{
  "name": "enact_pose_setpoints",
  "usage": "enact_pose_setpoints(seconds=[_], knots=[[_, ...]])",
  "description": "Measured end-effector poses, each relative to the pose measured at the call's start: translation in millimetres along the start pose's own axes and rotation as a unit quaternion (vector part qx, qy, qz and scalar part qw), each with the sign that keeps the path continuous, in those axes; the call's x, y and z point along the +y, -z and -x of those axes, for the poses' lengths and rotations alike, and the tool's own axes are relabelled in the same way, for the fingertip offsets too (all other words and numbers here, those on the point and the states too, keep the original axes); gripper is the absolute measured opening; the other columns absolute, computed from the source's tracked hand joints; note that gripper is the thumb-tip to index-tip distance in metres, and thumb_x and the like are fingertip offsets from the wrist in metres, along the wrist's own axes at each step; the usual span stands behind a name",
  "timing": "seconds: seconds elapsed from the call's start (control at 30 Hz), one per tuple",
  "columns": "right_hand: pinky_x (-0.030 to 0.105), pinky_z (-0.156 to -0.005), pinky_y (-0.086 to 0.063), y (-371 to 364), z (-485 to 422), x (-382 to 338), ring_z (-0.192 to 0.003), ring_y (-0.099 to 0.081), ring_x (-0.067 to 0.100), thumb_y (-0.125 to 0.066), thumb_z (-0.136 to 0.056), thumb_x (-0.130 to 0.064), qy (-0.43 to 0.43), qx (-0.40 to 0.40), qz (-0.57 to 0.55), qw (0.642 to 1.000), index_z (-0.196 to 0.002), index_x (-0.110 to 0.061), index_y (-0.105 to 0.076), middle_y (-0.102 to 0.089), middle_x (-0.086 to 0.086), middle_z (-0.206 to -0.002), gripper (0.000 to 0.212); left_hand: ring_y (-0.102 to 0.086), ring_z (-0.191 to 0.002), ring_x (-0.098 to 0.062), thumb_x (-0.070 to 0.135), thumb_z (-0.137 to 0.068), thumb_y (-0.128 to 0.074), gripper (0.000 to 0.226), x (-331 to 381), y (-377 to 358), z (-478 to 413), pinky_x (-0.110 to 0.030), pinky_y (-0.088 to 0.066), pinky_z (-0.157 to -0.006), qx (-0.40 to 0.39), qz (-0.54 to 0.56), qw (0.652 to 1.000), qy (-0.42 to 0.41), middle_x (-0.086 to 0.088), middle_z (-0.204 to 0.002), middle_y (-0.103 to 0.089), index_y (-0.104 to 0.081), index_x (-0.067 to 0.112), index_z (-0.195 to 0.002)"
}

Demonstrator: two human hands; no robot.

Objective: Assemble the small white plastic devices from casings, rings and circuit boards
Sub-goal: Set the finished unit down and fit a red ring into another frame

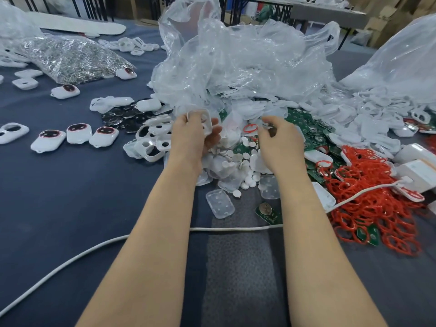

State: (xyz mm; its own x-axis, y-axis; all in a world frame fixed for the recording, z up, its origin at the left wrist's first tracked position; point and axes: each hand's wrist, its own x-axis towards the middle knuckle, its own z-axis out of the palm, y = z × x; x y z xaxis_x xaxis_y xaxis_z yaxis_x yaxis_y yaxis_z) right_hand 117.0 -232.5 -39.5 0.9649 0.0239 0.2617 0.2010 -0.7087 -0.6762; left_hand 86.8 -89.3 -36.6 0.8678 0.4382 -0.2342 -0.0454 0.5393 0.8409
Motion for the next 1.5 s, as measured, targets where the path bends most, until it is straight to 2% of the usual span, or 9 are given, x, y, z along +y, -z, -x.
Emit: enact_pose_setpoints(seconds=[0.17,0.37,0.57,0.77,0.9,1.03,1.17,1.33,1.5], knots=[[0.035,-0.104,-0.026,-7.3,-1.5,0.0,-0.134,-0.032,0.030,-0.048,-0.091,-0.021,-0.027,-0.008,0.137,0.990,-0.140,-0.021,-0.044,-0.039,0.010,-0.144,0.049,-0.064,-0.053,-0.001,0.004,-0.098,-0.045,0.014,1.4,5.5,-0.7,-0.018,-0.054,-0.060,0.021,-0.016,0.998,-0.062,-0.002,-0.083,-0.066,-0.053,0.014,-0.091],[0.039,-0.099,-0.035,-19.4,6.9,-16.0,-0.119,-0.046,0.025,-0.051,-0.092,-0.029,0.048,0.028,0.099,0.994,-0.117,-0.025,-0.063,-0.060,0.000,-0.122,0.028,-0.065,-0.057,-0.007,0.001,-0.098,-0.042,0.012,9.2,8.0,-3.5,-0.020,-0.053,-0.061,0.109,0.098,0.978,-0.146,-0.005,-0.084,-0.063,-0.047,0.011,-0.095],[0.038,-0.095,-0.031,-22.7,4.4,-8.4,-0.111,-0.053,0.025,-0.048,-0.091,-0.023,0.003,0.000,0.138,0.990,-0.110,-0.026,-0.066,-0.063,0.000,-0.114,0.027,-0.060,-0.055,-0.008,-0.003,-0.092,-0.033,0.018,30.5,27.4,-9.3,-0.021,-0.052,-0.060,0.193,0.242,0.936,-0.169,-0.005,-0.085,-0.059,-0.047,0.006,-0.098],[0.040,-0.098,-0.033,-23.9,-6.0,-1.4,-0.123,-0.045,0.027,-0.041,-0.094,-0.014,0.000,0.021,0.117,0.993,-0.132,-0.023,-0.053,-0.051,0.006,-0.135,0.041,-0.064,-0.052,-0.003,-0.005,-0.093,-0.047,0.016,11.0,8.5,0.6,-0.018,-0.054,-0.058,0.034,0.076,0.996,-0.024,-0.004,-0.083,-0.065,-0.052,0.008,-0.101],[0.044,-0.102,-0.030,-25.9,-11.5,0.0,-0.126,-0.039,0.032,-0.042,-0.094,-0.018,-0.013,0.002,0.138,0.990,-0.140,-0.032,-0.042,-0.047,0.007,-0.138,0.048,-0.064,-0.050,-0.006,0.005,-0.099,-0.045,0.015,-8.6,-8.7,8.2,-0.019,-0.055,-0.054,-0.086,-0.047,0.995,0.028,-0.009,-0.082,-0.066,-0.050,0.004,-0.113],[0.043,-0.100,-0.028,-26.5,-17.0,-4.6,-0.123,-0.039,0.034,-0.037,-0.095,-0.023,-0.031,0.011,0.146,0.989,-0.130,-0.033,-0.056,-0.049,0.012,-0.132,0.041,-0.064,-0.051,-0.011,0.009,-0.099,-0.041,0.015,-12.4,-13.6,6.4,-0.022,-0.056,-0.052,-0.081,-0.029,0.994,0.074,-0.010,-0.079,-0.067,-0.055,0.005,-0.100],[0.042,-0.098,-0.030,-30.5,-23.3,-6.9,-0.119,-0.043,0.033,-0.030,-0.100,-0.031,-0.052,0.028,0.173,0.983,-0.113,-0.010,-0.065,-0.056,0.014,-0.121,0.043,-0.067,-0.062,-0.019,0.016,-0.098,-0.041,0.023,-9.3,-10.6,4.1,-0.026,-0.057,-0.059,-0.071,0.036,0.991,0.111,-0.015,-0.086,-0.066,-0.059,0.002,-0.092],[0.042,-0.097,-0.028,-29.0,-28.5,-2.7,-0.118,-0.044,0.032,-0.031,-0.101,-0.037,-0.062,0.051,0.147,0.986,-0.099,-0.005,-0.067,-0.062,0.012,-0.110,0.048,-0.065,-0.072,-0.021,0.021,-0.098,-0.050,0.020,-6.6,-4.5,3.9,-0.025,-0.058,-0.061,-0.098,0.069,0.986,0.117,-0.014,-0.089,-0.066,-0.062,0.006,-0.093],[0.040,-0.094,-0.029,-28.6,-27.8,0.3,-0.117,-0.045,0.030,-0.048,-0.095,-0.026,-0.058,0.040,0.152,0.986,-0.103,-0.015,-0.067,-0.064,0.007,-0.111,0.023,-0.065,-0.078,-0.019,0.024,-0.098,-0.053,0.030,-7.1,-1.2,2.0,-0.026,-0.058,-0.067,-0.111,0.093,0.983,0.115,-0.015,-0.106,-0.065,-0.060,0.006,-0.120]])
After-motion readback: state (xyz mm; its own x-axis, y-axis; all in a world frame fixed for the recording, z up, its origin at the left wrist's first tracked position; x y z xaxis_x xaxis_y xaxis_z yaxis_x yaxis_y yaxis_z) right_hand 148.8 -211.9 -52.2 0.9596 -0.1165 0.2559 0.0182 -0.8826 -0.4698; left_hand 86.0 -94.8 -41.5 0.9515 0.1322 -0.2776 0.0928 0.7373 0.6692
